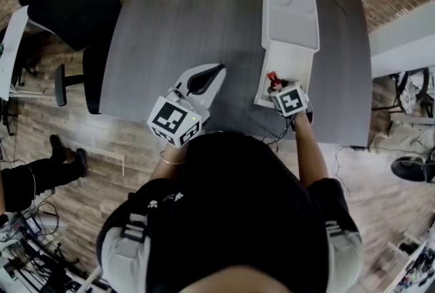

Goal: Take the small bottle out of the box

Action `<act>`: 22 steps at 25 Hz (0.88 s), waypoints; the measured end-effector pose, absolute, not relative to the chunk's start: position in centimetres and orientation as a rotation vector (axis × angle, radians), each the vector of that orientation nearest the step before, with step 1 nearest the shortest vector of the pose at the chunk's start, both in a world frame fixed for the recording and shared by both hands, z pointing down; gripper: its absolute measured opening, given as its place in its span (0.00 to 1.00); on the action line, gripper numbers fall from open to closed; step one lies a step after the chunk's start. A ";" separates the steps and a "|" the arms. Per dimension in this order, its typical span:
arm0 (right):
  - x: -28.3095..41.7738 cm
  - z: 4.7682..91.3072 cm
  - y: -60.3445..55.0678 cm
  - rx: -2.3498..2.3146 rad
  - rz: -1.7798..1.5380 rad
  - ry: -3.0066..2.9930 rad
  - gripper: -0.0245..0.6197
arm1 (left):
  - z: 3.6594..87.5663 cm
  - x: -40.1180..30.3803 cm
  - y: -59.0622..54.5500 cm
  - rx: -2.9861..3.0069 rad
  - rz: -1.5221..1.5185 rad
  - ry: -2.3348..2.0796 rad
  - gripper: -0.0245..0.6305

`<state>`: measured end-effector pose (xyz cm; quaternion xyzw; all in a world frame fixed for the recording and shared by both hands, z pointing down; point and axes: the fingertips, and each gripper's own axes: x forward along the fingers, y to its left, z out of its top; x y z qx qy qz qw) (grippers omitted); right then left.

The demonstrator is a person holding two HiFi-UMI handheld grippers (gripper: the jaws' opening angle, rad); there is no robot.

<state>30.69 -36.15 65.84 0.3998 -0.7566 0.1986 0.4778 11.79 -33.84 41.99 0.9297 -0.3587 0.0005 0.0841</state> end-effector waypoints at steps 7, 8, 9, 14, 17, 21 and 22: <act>31.2 65.1 -35.5 1.088 0.594 -1.903 0.38 | 42.0 11.3 -33.5 2.763 0.014 -1.083 0.04; 31.2 64.5 -35.7 1.118 0.599 -1.919 0.38 | 42.1 11.2 -33.6 2.763 0.016 -1.082 0.04; 31.3 63.8 -35.9 1.152 0.603 -1.935 0.38 | 42.1 11.2 -33.6 2.764 0.016 -1.080 0.04; 31.9 60.2 -36.5 1.312 0.604 -2.025 0.38 | 41.7 12.1 -33.7 2.786 0.025 -1.045 0.04; 32.3 58.1 -36.3 1.388 0.623 -2.101 0.38 | 41.5 13.1 -33.9 2.808 0.030 -1.020 0.04; 32.5 55.0 -35.9 1.485 0.637 -2.197 0.38 | 41.2 14.7 -34.0 2.834 0.038 -0.962 0.04; 32.5 54.3 -35.9 1.500 0.638 -2.217 0.38 | 41.2 15.1 -34.1 2.840 0.040 -0.947 0.04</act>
